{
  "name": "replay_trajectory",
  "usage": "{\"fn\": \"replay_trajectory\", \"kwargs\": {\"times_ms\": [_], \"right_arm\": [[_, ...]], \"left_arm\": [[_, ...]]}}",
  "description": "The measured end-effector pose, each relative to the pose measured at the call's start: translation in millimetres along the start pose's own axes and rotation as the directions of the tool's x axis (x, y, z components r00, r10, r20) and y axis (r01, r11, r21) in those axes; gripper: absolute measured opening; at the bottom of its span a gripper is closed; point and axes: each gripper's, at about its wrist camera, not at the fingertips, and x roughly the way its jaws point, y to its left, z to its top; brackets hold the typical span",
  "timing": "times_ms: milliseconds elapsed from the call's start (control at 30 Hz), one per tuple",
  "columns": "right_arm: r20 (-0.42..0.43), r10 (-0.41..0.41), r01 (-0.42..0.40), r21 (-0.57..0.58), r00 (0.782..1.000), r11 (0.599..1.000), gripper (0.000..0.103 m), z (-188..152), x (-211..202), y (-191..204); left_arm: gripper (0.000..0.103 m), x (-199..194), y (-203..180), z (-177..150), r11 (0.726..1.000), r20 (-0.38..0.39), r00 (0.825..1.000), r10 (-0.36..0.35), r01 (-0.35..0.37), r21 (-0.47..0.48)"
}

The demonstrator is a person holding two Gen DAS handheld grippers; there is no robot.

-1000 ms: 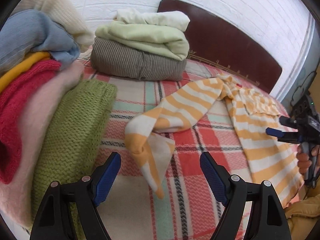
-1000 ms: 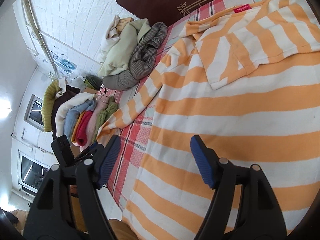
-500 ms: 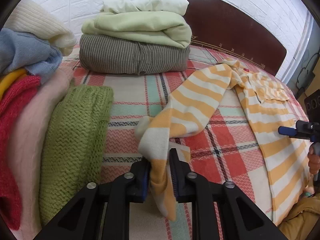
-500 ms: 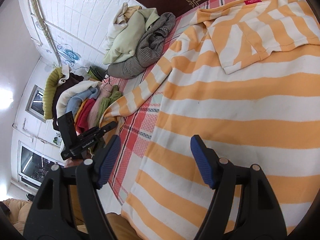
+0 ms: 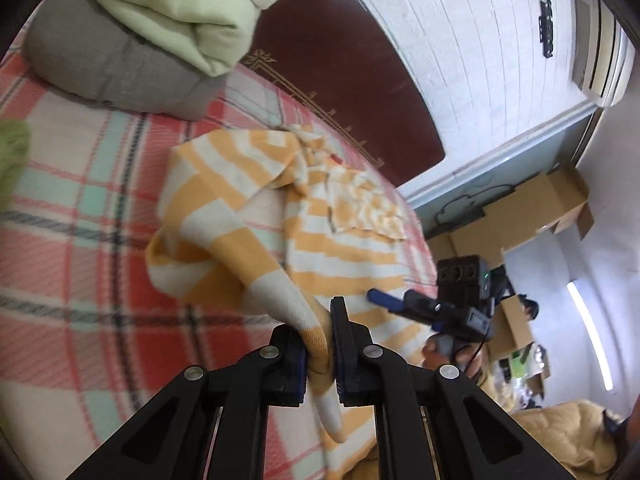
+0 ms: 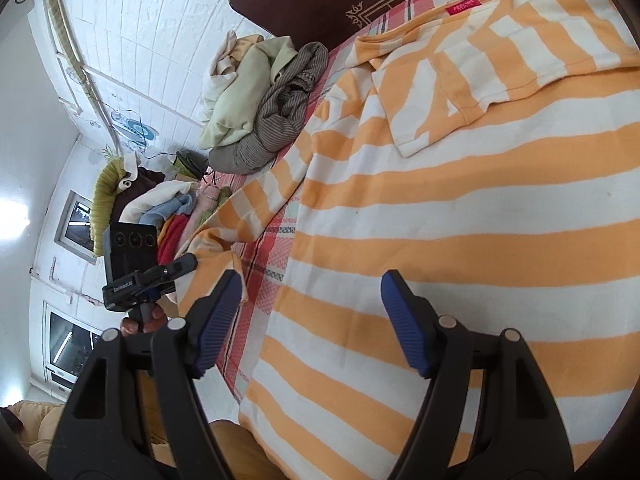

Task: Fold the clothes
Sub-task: 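Grasp the other sleeve cuff with the left tool and lift it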

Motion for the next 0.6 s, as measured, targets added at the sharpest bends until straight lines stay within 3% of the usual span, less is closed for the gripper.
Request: {"fn": "replay_trajectory", "kwargs": {"times_ms": [333, 433, 467, 600], "right_arm": [[0.046, -0.013, 0.010, 0.065, 0.999, 0.998, 0.076, -3.3, -21.5, -19.8], [0.036, -0.064, 0.062, 0.047, 0.997, 0.997, 0.076, -3.0, -21.2, -16.0], [0.030, -0.067, 0.066, 0.045, 0.997, 0.997, 0.076, -2.0, -20.9, -14.4], [0.063, -0.057, 0.056, 0.024, 0.996, 0.998, 0.076, -0.7, -22.3, -8.1]], "left_arm": [[0.009, 30.1, -19.6, 17.7, 1.000, -0.020, 1.000, -0.006, 0.006, 0.003], [0.009, 32.4, -19.7, 22.1, 1.000, -0.022, 1.000, -0.012, 0.012, -0.004], [0.011, 32.7, -19.6, 23.7, 1.000, -0.022, 1.000, -0.009, 0.009, -0.005], [0.038, 28.2, -16.3, 24.9, 0.999, 0.016, 1.000, -0.022, 0.023, -0.023]]}}
